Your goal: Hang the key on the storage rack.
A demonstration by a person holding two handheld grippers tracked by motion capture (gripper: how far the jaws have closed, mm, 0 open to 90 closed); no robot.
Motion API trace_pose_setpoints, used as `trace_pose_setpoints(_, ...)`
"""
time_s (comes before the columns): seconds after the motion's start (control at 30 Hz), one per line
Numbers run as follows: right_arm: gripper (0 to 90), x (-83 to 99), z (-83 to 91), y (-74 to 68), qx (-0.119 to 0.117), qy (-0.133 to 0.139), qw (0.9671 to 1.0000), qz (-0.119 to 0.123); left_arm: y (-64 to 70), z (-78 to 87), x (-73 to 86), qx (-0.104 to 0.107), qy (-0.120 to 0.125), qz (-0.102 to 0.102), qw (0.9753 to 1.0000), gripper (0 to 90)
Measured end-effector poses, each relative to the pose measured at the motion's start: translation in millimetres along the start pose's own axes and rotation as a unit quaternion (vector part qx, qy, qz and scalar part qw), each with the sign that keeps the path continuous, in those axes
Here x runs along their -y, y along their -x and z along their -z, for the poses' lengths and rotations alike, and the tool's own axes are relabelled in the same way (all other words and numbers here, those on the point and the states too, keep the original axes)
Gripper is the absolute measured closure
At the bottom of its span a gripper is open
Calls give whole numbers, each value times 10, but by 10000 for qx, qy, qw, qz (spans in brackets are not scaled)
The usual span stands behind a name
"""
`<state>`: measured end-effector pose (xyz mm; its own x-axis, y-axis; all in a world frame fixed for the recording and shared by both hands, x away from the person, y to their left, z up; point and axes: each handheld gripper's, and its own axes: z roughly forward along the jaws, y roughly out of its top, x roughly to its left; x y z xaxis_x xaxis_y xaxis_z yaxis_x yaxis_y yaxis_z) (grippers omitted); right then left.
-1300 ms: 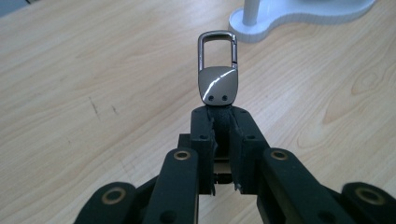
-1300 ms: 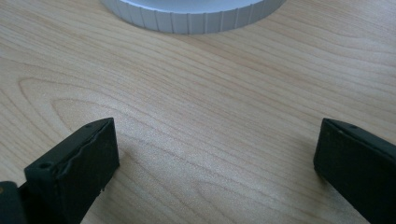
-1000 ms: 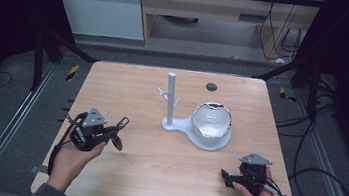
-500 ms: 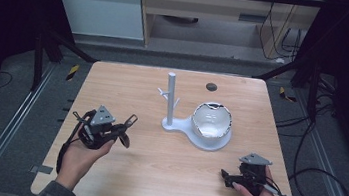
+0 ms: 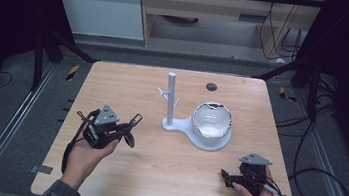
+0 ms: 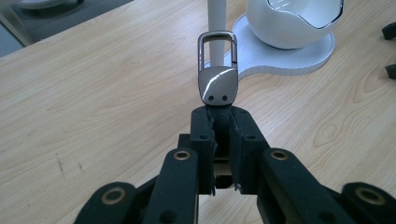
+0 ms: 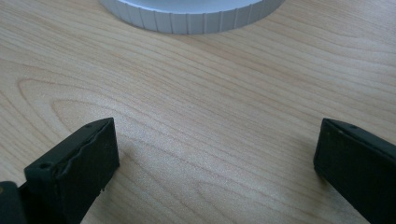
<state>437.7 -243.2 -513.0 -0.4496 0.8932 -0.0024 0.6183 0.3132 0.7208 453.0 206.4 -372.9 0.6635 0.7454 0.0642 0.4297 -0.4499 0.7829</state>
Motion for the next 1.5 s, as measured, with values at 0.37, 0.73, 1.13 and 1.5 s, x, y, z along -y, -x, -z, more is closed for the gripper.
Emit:
trace_pose_setpoints(0.37,4,-1,-2,0,-5,0,10000,8,22,15,-32,24,126,85,9999,806)
trace_pose_setpoints(0.73,4,0,-3,1,-1,2,10000,21,43,41,-120,17,322,85,9994,806)
trace_pose_setpoints(1.13,4,0,-2,1,-2,1,10000,19,117,27,-279,38,560,70,9984,806)
trace_pose_setpoints(1.5,4,1,-1,-2,0,1,10000,11,82,-7,-449,53,819,240,9963,805)
